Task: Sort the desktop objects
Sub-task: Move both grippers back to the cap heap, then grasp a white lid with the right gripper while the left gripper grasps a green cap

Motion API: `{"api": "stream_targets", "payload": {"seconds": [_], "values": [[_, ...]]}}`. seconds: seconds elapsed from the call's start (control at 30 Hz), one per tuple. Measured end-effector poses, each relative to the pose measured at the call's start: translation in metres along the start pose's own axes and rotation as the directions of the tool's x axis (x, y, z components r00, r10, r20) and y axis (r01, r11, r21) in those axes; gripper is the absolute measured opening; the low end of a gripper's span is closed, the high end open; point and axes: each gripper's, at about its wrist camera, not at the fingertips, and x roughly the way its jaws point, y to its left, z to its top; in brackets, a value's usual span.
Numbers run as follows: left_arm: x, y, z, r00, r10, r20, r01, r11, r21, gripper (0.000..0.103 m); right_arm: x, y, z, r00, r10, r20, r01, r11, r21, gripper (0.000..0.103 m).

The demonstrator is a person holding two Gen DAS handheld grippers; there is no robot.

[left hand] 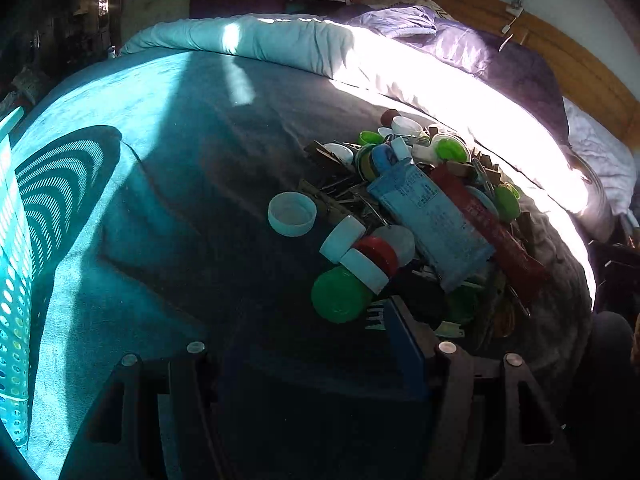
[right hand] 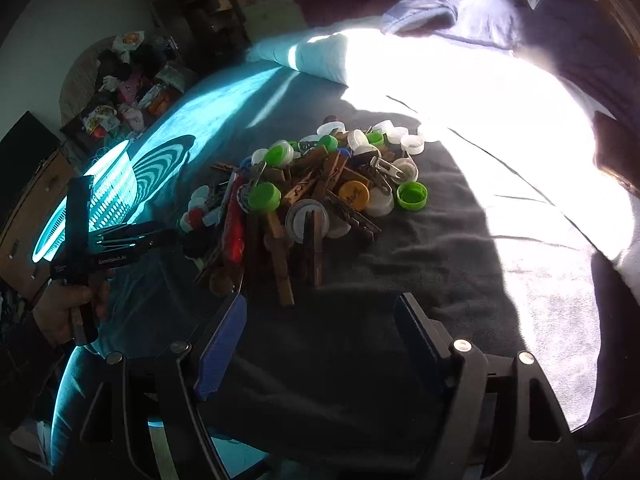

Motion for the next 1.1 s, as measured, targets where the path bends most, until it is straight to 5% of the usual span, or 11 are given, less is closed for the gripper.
{"api": "stream_targets", "payload": {"seconds": [0.07,0.1,0.13,0.17,0.33,0.67,0.93,1.0,1.1], "values": [[0.003,-0.002,-0.001,1.000,0.003,0.006,-0.003,1.000,0.006,0.066,0.004,-0.001,0.003,1.000,0.007,0.000,-0.007,1.000,0.005,0.075],[0.002,-0.001,-0.002,1.000,-0.003,0.010,0.003,1.000,0.002,0.056,0.006,-0.001,0.004,1.000,0.010,0.003,-0.010,1.000,0.005,0.074],[0.001,0.000,-0.002,1.000,-0.015,0.006,0.015,1.000,-0.007,0.035,0.007,0.000,0.006,1.000,0.013,0.004,-0.013,1.000,0.003,0.073],[0.000,0.001,-0.002,0.999,-0.033,0.001,0.033,0.999,-0.019,0.029,0.008,0.000,0.008,1.000,0.013,0.004,-0.013,1.000,-0.003,0.071],[-0.016,-0.007,-0.006,0.999,-0.042,0.016,0.042,0.999,0.007,0.029,0.012,0.003,0.010,1.000,0.025,0.006,-0.025,1.000,-0.009,0.063],[-0.071,0.013,-0.012,0.989,0.119,0.093,-0.113,0.992,-0.061,0.029,0.015,-0.047,0.047,0.994,-0.071,0.086,0.069,0.997,0.024,0.062],[-0.068,0.013,0.005,0.988,0.112,0.108,-0.103,0.991,-0.083,0.029,0.092,-0.095,0.143,0.984,-0.158,0.086,0.155,0.987,0.032,0.060],[-0.065,0.011,0.011,0.988,0.107,0.111,-0.098,0.992,-0.083,0.029,0.116,-0.105,0.157,0.984,-0.170,0.057,0.167,0.984,0.055,0.050],[-0.065,0.006,0.018,0.988,0.100,0.116,-0.092,0.993,-0.071,0.029,0.143,-0.113,0.167,0.979,-0.200,0.035,0.198,0.978,0.071,0.048]]}}
